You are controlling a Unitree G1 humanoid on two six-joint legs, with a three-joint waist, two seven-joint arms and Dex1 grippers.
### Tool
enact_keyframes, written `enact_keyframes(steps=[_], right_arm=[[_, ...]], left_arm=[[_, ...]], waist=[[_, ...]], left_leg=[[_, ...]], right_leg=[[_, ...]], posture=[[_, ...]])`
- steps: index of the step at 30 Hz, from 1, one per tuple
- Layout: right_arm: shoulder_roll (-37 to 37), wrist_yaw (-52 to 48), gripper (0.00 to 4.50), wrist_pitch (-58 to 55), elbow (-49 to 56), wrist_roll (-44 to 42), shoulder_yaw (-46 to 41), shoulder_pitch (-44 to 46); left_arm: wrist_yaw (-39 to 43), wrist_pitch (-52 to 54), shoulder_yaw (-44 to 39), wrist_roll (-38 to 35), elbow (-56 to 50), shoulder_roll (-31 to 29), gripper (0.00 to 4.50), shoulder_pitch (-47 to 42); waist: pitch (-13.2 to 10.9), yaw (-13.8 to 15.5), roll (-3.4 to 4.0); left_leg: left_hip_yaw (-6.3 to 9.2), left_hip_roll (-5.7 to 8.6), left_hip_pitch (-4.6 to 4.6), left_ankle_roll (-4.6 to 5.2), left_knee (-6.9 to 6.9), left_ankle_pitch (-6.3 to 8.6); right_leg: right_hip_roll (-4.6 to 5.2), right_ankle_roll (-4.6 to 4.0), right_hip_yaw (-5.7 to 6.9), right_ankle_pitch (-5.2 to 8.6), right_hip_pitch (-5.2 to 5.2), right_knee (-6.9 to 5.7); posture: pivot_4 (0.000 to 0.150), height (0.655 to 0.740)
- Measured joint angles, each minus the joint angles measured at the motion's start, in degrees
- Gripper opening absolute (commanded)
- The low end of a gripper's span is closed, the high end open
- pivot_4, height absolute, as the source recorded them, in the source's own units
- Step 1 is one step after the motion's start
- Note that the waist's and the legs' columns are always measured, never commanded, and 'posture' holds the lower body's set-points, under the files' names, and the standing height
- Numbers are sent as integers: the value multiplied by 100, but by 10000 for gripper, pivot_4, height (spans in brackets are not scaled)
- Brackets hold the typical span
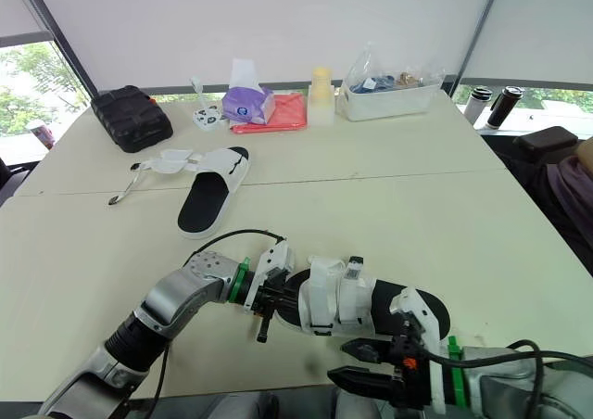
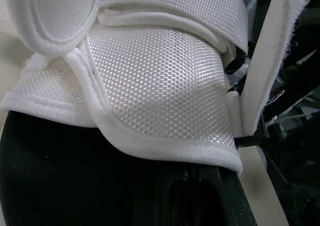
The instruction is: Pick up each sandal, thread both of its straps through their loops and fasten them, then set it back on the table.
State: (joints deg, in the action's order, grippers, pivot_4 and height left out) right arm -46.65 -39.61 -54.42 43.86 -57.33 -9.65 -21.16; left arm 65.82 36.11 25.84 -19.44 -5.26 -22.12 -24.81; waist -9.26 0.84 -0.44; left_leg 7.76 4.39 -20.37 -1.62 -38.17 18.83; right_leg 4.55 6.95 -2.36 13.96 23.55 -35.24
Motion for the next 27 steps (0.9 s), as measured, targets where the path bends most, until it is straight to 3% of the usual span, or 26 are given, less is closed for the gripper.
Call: enact_keyframes(steps=[12, 20, 24, 27], right_arm=[[955, 459, 28025, 482, -513, 749, 745, 339], [1209, 451, 28025, 633, -908, 969, 906, 712], [1205, 432, 15501, 648, -964, 963, 835, 711], [1204, 432, 267, 692, -1003, 964, 696, 695]], left_arm=[[-140, -12, -51, 5, 5, -2, 0, 1], [-270, -31, -106, 11, 17, 26, 0, 0], [-286, -31, -104, 14, 19, 28, 0, 1], [-286, -32, -99, 12, 19, 31, 0, 1]], waist=[[0, -17, 0], [1, -12, 1], [1, -11, 1], [1, -8, 1]], left_leg=[[2, -1, 4, -4, 0, -2], [2, -1, 5, -6, 0, -4], [2, 0, 4, -6, 0, -3], [2, 1, 3, -6, 0, -3]], right_leg=[[-3, -1, -1, 0, 0, -4], [-4, -1, -1, -1, 1, -10], [-3, -1, -1, 0, 1, -10], [-3, -1, -1, 0, 3, -10]], posture=[[1500, 7400], [1500, 7400], [1500, 7400], [1500, 7400]])
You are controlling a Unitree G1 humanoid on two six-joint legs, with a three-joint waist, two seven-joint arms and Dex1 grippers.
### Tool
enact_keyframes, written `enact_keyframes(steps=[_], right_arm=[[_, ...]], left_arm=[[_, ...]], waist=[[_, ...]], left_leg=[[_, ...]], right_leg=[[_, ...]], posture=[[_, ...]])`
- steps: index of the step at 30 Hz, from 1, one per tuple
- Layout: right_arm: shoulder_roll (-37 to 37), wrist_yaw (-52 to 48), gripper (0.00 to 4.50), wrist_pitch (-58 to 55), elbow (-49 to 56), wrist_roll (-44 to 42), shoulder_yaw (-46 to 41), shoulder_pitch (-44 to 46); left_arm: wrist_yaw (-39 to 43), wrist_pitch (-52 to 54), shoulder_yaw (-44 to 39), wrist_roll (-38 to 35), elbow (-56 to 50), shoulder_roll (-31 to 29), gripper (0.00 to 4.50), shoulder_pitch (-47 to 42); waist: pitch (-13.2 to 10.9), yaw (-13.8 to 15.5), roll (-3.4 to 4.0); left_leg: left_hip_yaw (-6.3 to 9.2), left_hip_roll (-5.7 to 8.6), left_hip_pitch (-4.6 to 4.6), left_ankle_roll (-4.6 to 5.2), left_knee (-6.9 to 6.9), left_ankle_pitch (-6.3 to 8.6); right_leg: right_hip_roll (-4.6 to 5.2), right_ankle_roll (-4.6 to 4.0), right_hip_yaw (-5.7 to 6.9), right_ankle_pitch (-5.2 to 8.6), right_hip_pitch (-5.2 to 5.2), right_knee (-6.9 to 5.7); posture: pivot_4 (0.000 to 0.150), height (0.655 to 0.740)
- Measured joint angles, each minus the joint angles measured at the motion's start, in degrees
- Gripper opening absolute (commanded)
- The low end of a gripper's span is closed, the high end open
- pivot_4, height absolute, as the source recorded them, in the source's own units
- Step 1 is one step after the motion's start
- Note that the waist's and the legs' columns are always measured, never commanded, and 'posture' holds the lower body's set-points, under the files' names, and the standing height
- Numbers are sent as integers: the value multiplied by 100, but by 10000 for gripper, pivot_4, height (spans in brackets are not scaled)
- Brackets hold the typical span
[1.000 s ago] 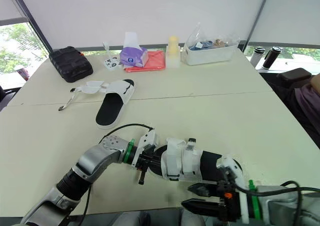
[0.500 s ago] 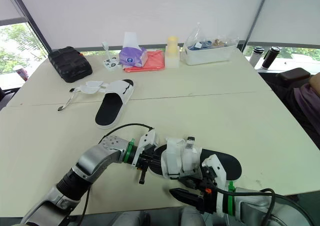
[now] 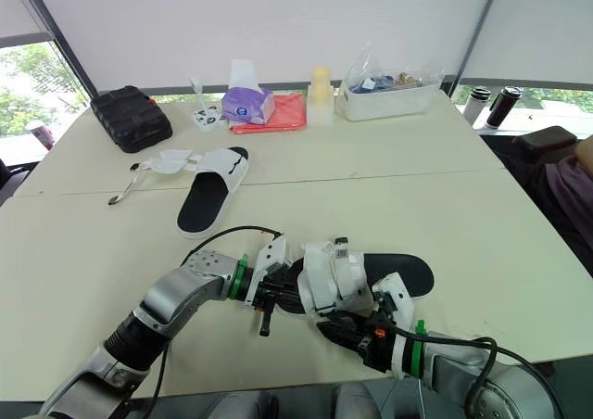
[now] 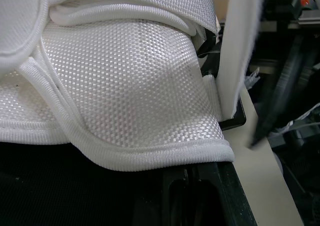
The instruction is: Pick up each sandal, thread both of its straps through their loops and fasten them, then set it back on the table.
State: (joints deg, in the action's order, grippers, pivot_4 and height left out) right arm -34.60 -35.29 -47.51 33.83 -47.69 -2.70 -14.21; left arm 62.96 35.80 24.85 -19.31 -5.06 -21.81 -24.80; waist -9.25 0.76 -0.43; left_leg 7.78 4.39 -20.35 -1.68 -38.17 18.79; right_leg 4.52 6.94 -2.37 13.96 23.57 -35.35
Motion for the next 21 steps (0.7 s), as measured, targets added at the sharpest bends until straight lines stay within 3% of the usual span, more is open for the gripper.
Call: enact_keyframes(steps=[21], right_arm=[[-499, -407, 267, 434, 386, 522, 235, -862]], left_arm=[[3, -112, 13, 5, 109, 37, 0, -1]], waist=[[1, 9, 1]], left_leg=[[0, 2, 3, 0, 0, 0]], right_leg=[[3, 1, 1, 0, -6, 1]], posture=[[1500, 7400]])
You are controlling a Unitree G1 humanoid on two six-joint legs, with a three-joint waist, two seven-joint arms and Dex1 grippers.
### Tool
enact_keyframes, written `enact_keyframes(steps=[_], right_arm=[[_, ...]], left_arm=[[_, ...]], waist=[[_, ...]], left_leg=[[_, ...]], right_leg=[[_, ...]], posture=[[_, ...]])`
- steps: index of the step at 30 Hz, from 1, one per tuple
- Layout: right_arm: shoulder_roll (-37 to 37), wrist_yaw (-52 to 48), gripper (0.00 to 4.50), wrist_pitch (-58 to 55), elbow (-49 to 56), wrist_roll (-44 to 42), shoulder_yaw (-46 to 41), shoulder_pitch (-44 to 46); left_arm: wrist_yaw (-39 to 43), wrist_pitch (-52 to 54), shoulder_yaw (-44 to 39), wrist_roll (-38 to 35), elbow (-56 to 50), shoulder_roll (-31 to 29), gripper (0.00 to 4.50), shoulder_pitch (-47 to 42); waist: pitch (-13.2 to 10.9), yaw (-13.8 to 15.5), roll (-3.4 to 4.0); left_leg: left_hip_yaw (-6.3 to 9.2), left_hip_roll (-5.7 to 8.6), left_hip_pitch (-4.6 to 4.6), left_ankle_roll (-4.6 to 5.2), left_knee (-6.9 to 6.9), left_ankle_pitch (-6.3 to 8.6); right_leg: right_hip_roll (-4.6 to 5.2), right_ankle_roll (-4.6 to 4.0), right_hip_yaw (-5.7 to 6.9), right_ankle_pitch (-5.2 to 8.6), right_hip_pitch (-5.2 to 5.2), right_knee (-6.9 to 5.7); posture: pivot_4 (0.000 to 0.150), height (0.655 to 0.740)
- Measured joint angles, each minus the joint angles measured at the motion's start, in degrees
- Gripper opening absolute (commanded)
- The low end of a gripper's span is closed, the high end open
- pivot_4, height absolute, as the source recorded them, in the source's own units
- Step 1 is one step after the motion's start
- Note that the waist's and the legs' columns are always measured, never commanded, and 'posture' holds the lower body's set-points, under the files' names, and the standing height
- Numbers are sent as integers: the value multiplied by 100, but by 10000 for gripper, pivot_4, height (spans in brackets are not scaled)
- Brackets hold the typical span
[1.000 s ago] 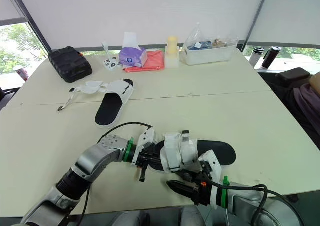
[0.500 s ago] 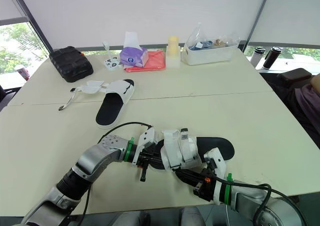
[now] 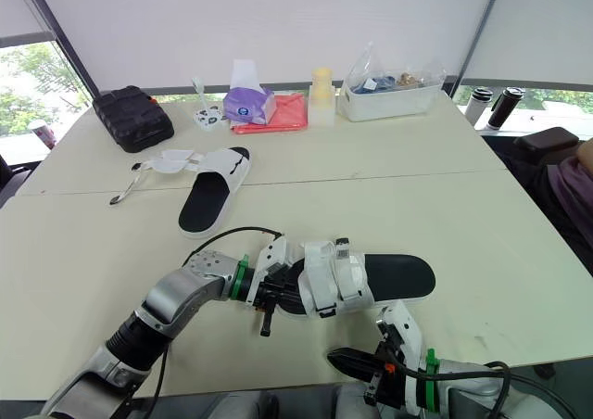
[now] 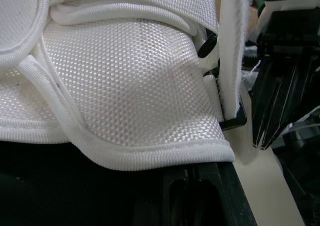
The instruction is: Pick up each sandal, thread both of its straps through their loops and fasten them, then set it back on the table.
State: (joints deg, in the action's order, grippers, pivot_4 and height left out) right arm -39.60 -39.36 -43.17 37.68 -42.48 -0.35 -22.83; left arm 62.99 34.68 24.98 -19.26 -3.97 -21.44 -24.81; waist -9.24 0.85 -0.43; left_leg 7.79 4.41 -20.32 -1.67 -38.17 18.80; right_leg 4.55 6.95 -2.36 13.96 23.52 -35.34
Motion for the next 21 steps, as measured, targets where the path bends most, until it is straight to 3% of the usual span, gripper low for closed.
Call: enact_keyframes(steps=[1, 5, 6, 7, 8, 21], right_arm=[[66, 87, 267, 14, -2, 21, -32, 97], [203, 297, 12652, 109, 27, 23, -285, 462], [203, 302, 12652, 106, 36, 10, -296, 468], [206, 307, 18672, 86, 72, -61, -303, 451], [209, 358, 20534, -7, 77, -109, -304, 441], [736, 690, 20534, -340, -83, -806, -362, 496]], left_arm=[[0, -5, -1, 0, 4, -1, 0, 0], [6, -28, 3, 2, 46, 14, 0, -1], [7, -27, 3, 2, 48, 14, 0, -1], [14, -27, 4, 1, 50, 12, 0, -3], [17, -28, 3, 3, 53, 11, 0, -8], [10, -34, -6, 11, 59, 3, 0, -13]], waist=[[0, -2, 0], [0, 11, 1], [0, 11, 1], [0, 11, 1], [1, 2, 1], [1, -5, 1]], left_leg=[[0, 0, 0, 0, 0, 0], [1, 1, -1, 0, -1, 0], [1, 1, -1, 0, -1, 0], [4, 1, -2, 0, 0, 0], [2, 2, -2, 0, 0, 0], [3, 1, 1, 0, -1, 0]], right_leg=[[0, 0, 0, 0, 0, 0], [0, 0, 0, 0, 0, 0], [0, 0, 0, 0, 0, 0], [0, 0, 2, 0, 1, 0], [1, 0, 1, 0, 1, 0], [0, -1, 1, 0, 0, -1]], posture=[[1500, 7400], [1500, 7400], [1500, 7400], [1500, 7400], [1500, 7400], [1500, 7400]])
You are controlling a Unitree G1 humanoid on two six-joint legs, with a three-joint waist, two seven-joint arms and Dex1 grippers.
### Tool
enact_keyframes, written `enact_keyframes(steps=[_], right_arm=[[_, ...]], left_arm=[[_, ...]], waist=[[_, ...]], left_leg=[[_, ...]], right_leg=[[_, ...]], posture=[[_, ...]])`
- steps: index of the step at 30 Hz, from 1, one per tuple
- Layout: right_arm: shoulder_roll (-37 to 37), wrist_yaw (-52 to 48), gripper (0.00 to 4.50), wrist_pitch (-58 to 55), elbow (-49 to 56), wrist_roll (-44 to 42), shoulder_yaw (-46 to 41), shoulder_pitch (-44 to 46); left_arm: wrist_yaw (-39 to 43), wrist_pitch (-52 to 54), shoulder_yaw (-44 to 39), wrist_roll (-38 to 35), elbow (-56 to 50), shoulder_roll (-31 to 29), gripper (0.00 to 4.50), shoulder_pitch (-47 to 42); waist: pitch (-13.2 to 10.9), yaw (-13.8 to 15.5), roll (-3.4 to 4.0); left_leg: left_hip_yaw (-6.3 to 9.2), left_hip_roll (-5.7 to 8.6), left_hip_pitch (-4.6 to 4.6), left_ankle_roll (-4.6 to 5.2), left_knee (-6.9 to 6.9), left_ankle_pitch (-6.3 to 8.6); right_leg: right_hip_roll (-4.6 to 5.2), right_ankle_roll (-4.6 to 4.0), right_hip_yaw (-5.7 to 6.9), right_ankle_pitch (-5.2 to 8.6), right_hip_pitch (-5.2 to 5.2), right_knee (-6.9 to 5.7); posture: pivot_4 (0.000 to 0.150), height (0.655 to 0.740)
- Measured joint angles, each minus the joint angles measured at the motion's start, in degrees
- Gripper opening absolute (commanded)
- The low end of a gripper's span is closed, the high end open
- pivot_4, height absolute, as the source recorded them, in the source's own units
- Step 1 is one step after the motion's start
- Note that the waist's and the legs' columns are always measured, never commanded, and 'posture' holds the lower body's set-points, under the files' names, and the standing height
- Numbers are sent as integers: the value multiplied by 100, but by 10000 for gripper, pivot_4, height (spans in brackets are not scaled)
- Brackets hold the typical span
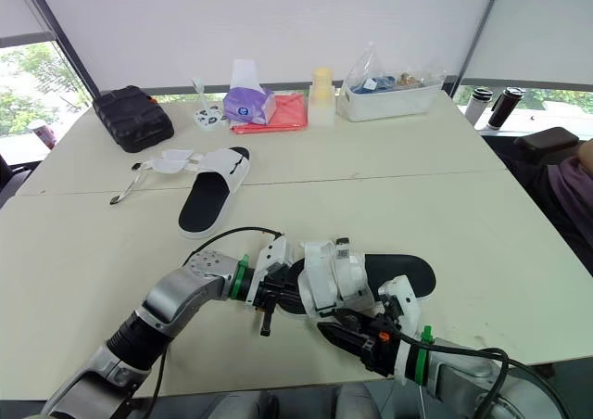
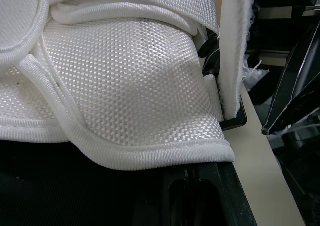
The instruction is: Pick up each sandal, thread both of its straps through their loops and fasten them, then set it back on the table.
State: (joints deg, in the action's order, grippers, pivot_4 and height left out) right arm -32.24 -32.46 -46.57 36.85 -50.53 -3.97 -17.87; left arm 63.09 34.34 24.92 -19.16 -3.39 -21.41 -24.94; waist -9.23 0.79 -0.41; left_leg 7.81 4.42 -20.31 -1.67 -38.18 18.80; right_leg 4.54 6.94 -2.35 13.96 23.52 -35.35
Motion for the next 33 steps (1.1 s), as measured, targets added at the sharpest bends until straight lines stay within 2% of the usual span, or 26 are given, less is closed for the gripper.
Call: enact_keyframes(steps=[3, 6, 8, 9, 18, 30, 33], right_arm=[[81, 73, 20534, -58, -34, -128, -45, 2], [93, 76, 12667, -51, -98, -155, -64, 5], [159, 90, 2929, -16, -189, -151, -107, -1], [181, 85, 702, -10, -211, -153, -109, -13], [146, -152, 702, 226, -214, -138, -96, -311], [-533, -896, 702, 616, -39, 403, 153, -1081], [-517, -844, 702, 621, -28, 443, 141, -1047]], left_arm=[[-10, 0, -9, 0, 0, 2, 0, 0], [-13, 0, -8, 1, 0, 6, 0, 0], [-16, 1, -9, 2, 1, 6, 0, 0], [-18, 1, -11, 2, 4, 6, 0, 0], [-19, 1, -19, 33, 11, 18, 0, 0], [-5, -5, -13, 60, 25, 38, 0, 0], [4, -12, -13, 67, 28, 38, 0, 0]], waist=[[0, -5, 0], [0, -6, 0], [0, -4, 0], [0, -5, 0], [0, -4, 1], [2, 3, -1], [3, 1, -2]], left_leg=[[-1, 0, 1, 0, 0, 0], [-1, 0, 1, 0, 0, 0], [-1, 0, 1, 0, 0, 0], [-1, 0, 0, 0, 0, 0], [-1, 0, 0, 0, 0, 0], [0, 0, 4, 0, 0, 0], [0, 0, 5, 0, 0, 0]], right_leg=[[0, 0, 0, 0, 0, 0], [-1, 0, 0, 0, 0, -1], [-1, 0, 0, 0, 0, -1], [-1, 0, -1, 0, 2, -1], [-1, 0, -1, 0, 1, -2], [-1, 1, 0, 1, -6, 0], [-1, 1, 0, 1, -6, 0]], posture=[[1500, 7400], [1500, 7400], [1500, 7400], [1500, 7400], [1500, 7400], [1500, 7400], [1500, 7400]])
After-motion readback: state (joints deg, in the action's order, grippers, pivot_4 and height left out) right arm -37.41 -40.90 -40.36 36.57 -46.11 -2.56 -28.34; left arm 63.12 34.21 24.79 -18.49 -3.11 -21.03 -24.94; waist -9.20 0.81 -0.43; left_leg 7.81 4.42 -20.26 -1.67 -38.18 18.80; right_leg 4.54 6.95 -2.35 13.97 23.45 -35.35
